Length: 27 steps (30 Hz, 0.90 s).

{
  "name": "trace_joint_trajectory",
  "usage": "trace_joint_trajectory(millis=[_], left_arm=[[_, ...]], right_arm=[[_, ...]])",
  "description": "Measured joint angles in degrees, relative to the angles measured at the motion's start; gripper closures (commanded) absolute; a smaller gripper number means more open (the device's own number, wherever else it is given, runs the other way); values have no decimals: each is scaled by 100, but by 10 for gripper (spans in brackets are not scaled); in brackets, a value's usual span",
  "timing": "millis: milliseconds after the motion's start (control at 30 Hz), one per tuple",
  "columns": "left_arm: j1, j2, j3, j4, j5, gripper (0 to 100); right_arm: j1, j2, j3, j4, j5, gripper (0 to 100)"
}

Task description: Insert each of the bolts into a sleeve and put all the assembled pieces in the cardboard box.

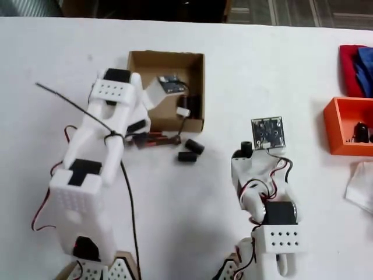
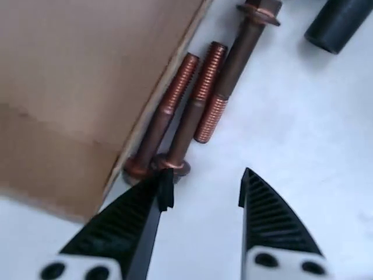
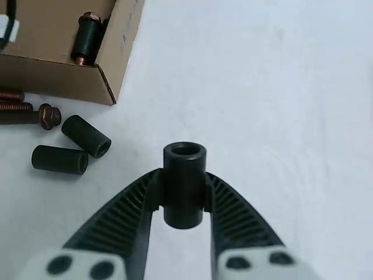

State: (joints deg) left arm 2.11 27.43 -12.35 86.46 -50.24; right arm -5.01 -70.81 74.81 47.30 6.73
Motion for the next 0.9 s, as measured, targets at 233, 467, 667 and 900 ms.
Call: trace_joint_trajectory(millis=[233, 467, 667, 900], left_arm=[[9, 413, -44, -220, 0, 837], [9, 475, -70, -325, 0, 838], [9, 475, -70, -325, 0, 835], [9, 448, -70, -334, 0, 834]], right_arm=[[0, 0, 0, 0, 0, 975], [0, 0, 0, 0, 0, 975], [0, 0, 0, 0, 0, 975], [0, 0, 0, 0, 0, 975]])
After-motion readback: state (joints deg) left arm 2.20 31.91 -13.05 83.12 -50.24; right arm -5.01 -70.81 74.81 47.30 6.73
